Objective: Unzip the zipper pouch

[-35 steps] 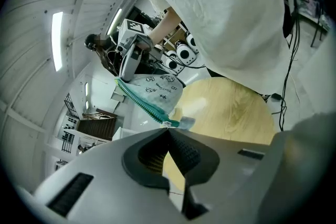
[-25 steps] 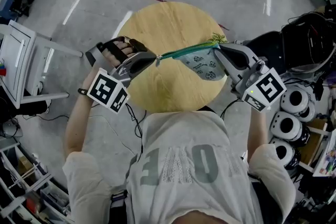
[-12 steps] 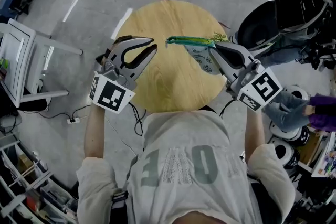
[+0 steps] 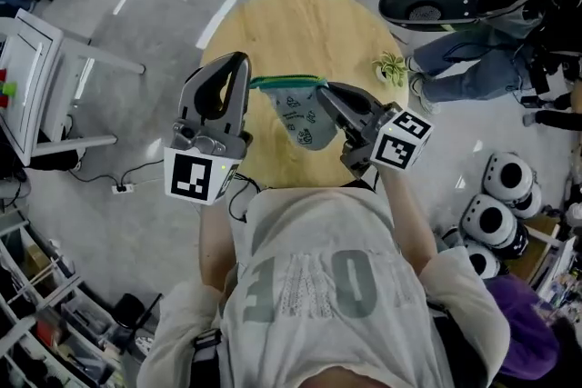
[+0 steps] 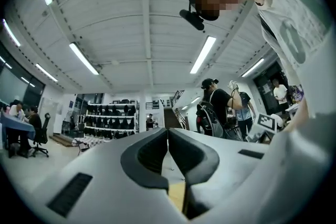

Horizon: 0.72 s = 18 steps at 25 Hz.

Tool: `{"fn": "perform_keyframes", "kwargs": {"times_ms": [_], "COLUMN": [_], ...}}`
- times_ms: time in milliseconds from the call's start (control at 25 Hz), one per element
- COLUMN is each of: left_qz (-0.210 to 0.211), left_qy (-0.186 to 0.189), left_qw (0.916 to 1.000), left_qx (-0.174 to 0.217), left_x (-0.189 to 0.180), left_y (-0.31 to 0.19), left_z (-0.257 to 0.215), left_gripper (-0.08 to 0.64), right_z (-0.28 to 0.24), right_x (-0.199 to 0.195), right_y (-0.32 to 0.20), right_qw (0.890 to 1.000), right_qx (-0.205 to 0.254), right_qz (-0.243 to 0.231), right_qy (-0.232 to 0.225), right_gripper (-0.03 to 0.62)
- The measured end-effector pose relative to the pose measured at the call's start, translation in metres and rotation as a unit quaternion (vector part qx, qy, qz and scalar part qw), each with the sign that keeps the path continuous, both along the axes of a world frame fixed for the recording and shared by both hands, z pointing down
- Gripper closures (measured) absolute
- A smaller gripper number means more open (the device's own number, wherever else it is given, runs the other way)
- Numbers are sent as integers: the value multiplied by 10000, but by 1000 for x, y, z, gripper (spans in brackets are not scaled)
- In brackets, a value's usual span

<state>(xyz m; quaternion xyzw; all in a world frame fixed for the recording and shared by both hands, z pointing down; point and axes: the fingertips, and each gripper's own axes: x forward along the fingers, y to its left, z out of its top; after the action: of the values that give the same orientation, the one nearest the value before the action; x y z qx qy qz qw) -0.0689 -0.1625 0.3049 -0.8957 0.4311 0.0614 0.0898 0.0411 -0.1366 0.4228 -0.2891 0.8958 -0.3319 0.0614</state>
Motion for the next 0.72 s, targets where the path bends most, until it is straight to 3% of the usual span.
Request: {"fn": "perform_keyframes", "kwargs": {"times_ms": [120,280,520,720], "left_qz": [-153,-276,-276,-240], "left_qy": [-3,13,-22,-21], "left_qw": [9998,9993,9990,9988], "left_qx": [-126,-234,-348,-429], "left_x": [-9,-13,3,10], "left_y": [-3,-4,2,0], "left_z": [7,15,19,25], "left_gripper": [531,531,531,531], "right_z": [48,103,157,189], "right_x": [-10,0,52,68], "right_y": [-7,-7,-5,-4], "right_qw": [9969,9912,9775,9620], "right_qx": [-714,-1281,-1348,-1529], "right_qz": [72,328,944,1028], "right_qy": [-319,-98,1317,2014], "right_gripper": [557,557,555,555]}}
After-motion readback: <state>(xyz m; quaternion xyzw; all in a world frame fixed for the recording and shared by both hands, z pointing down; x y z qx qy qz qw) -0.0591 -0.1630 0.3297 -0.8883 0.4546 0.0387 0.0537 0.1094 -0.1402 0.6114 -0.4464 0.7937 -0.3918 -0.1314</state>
